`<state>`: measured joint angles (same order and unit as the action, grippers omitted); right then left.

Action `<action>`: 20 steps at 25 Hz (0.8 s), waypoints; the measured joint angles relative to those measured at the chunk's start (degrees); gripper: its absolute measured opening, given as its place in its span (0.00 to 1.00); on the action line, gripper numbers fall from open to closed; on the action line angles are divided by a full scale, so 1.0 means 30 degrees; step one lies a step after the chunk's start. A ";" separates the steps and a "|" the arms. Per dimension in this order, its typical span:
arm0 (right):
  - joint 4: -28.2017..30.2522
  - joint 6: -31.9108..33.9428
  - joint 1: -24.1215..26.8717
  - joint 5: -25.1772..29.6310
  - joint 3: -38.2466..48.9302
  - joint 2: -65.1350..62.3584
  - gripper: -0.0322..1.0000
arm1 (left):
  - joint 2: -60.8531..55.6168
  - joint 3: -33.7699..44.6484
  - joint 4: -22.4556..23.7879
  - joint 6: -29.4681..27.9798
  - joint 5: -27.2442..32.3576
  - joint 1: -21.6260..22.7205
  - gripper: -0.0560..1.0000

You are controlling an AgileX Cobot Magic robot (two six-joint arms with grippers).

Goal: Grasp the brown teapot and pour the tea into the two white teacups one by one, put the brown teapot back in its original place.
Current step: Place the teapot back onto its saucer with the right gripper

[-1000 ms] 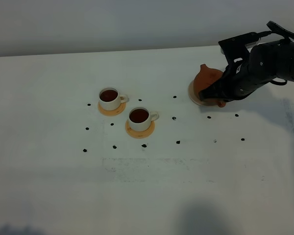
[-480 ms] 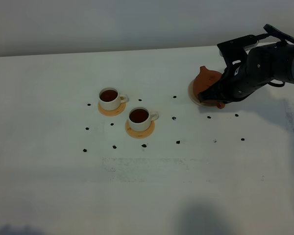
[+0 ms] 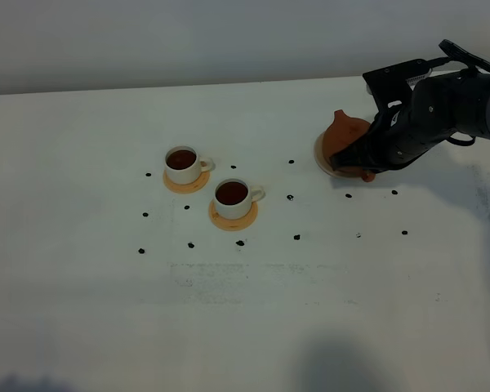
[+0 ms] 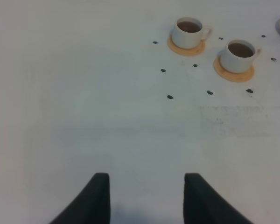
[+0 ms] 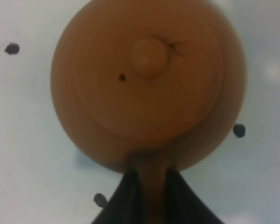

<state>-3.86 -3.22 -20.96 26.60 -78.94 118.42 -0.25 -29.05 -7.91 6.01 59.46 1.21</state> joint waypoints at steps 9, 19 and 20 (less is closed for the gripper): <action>0.0021 0.0485 0.0000 0.0350 -0.0394 0.0000 0.37 | 0.0000 0.0000 0.0000 0.0000 0.0000 0.0000 0.46; 0.1087 0.0767 0.0000 0.1580 -0.0432 -0.2224 0.40 | 0.0000 0.0000 0.0000 0.0000 0.0000 0.0000 0.46; 0.1152 0.0790 0.0000 0.1638 -0.0413 -0.2736 0.40 | 0.0000 0.0000 0.0000 0.0000 0.0000 0.0000 0.46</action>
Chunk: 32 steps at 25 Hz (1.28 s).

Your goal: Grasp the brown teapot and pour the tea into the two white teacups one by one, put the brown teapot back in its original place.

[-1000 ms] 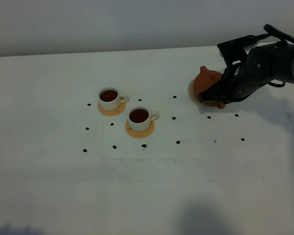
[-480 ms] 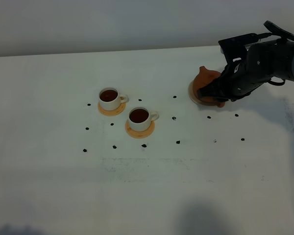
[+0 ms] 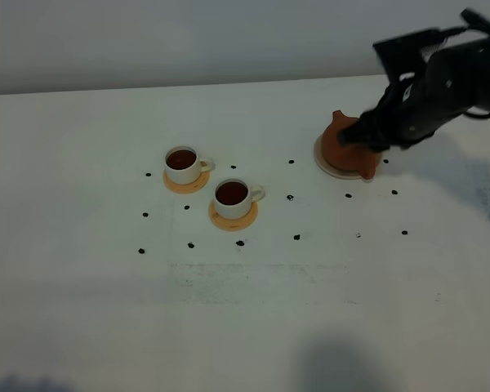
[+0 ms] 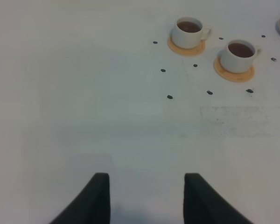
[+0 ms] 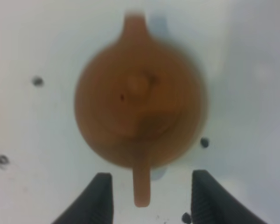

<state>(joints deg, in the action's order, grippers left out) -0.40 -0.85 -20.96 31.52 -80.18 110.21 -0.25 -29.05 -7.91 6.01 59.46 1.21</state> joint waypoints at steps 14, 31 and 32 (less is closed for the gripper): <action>0.0432 0.0283 0.1182 0.0911 0.6753 -1.0979 0.40 | 0.0000 0.0000 0.0000 0.0000 0.0000 0.0000 0.46; 0.1329 0.0283 0.1713 0.8541 1.1570 -2.4798 0.40 | 0.0000 0.0000 0.0000 0.0017 0.0000 0.0000 0.46; 0.1329 0.0283 0.1713 0.8469 1.2112 -2.5621 0.40 | 0.0000 0.0000 0.0000 0.0017 0.0000 0.0000 0.46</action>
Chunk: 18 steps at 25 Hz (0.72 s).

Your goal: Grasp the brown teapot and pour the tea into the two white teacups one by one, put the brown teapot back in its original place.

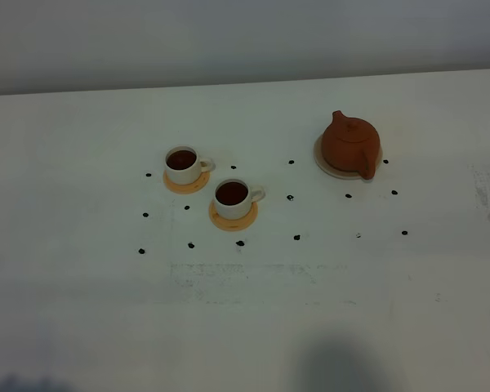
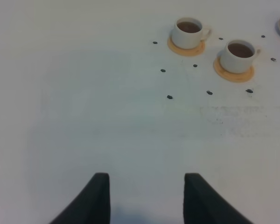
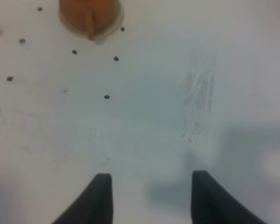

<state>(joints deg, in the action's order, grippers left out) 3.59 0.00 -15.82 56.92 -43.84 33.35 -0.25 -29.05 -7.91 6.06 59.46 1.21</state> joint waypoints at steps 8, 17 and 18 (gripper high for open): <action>-0.0891 0.0000 0.0000 -0.0592 0.3345 -0.5938 0.40 | 0.0000 0.0000 0.0000 0.0000 0.0000 0.0000 0.46; -0.0981 -0.0657 0.0000 0.0898 0.4895 -0.8778 0.40 | 0.0000 0.0000 0.0000 0.0000 0.0000 0.0000 0.46; -0.0981 -0.0843 0.0000 0.1172 0.5075 -0.8918 0.40 | 0.0000 0.0000 0.0000 0.0020 0.0000 0.0000 0.46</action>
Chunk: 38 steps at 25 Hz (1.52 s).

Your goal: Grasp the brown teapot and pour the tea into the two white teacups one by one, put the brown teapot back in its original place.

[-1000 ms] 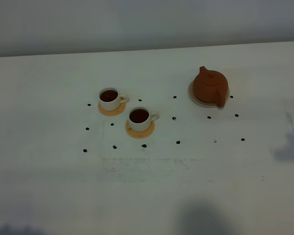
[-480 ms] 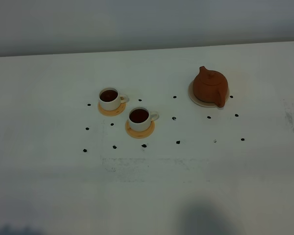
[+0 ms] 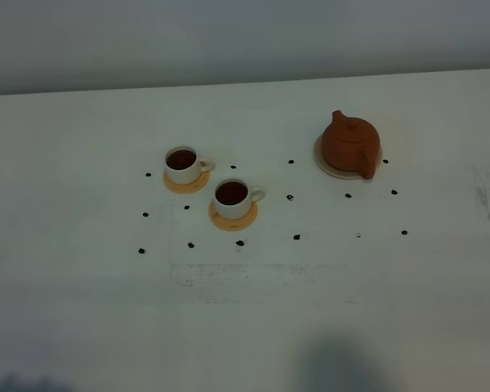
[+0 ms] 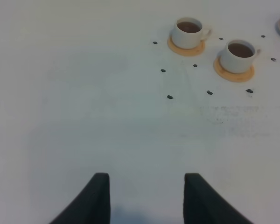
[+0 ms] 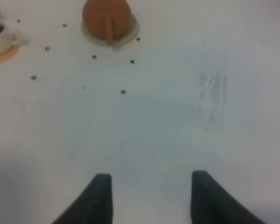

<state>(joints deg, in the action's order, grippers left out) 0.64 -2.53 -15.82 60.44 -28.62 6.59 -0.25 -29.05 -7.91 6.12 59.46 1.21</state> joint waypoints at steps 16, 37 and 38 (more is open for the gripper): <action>-0.0215 -0.0162 0.0000 0.0253 0.0143 -0.0667 0.40 | 0.0000 0.0000 0.0000 0.0002 0.0000 0.0000 0.46; -0.1612 -0.0969 0.5880 0.0271 0.0143 -0.2315 0.40 | 0.0000 0.0000 0.0000 -0.0015 0.0000 0.0000 0.46; -0.1595 -0.0977 0.5880 0.0271 0.0143 -0.2315 0.40 | 0.0000 0.0000 0.0000 -0.0015 0.0000 0.0000 0.46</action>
<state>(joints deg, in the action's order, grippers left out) -4.14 -5.46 1.82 61.25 -28.19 -0.35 -0.25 -29.05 -7.91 6.08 59.46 1.21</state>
